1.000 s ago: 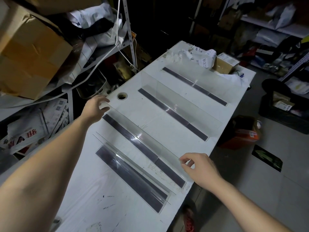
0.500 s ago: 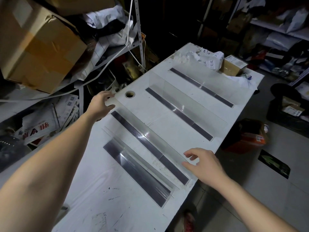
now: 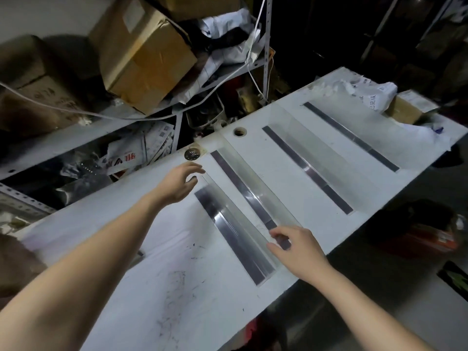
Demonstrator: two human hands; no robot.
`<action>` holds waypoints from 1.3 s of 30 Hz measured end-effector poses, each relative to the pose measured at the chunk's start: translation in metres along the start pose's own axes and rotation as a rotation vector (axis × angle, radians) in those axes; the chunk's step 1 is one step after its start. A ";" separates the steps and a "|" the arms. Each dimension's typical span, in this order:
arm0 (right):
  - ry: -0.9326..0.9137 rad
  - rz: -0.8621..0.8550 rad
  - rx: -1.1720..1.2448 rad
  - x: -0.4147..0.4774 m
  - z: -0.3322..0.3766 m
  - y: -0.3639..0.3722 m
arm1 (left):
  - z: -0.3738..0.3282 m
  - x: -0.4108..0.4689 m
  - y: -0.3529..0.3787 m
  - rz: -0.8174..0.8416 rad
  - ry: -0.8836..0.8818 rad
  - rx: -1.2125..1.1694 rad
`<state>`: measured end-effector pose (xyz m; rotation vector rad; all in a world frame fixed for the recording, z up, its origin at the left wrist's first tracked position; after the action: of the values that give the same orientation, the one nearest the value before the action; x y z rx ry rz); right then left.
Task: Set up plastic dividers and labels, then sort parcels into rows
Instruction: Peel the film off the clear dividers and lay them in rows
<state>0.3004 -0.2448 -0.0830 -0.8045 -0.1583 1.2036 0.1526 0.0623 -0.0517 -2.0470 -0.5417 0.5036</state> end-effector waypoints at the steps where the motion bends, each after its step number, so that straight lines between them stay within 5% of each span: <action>1: 0.011 0.010 -0.018 -0.001 -0.001 0.003 | 0.004 -0.006 0.003 0.004 -0.023 0.008; 13: 0.056 -0.012 -0.031 -0.006 -0.002 0.017 | 0.019 -0.013 0.011 -0.018 0.013 0.206; 21: 0.127 -0.058 -0.014 -0.018 0.006 0.030 | 0.067 -0.021 -0.012 -0.047 -0.045 -0.046; 39: 0.209 -0.114 0.034 -0.054 0.048 0.108 | 0.135 -0.013 -0.070 0.001 0.025 -0.047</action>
<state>0.1722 -0.2557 -0.1004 -0.8749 -0.0120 1.0059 0.0557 0.1802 -0.0546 -2.0959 -0.5430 0.4695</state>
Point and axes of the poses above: each hand's wrist, its own x-axis towards the middle knuckle, its own y-axis out of the palm, z = x × y, the point moved 8 cm from there along x, towards the middle knuckle, and after that the axes turned 6 degrees about z, right-handed, at the moved point
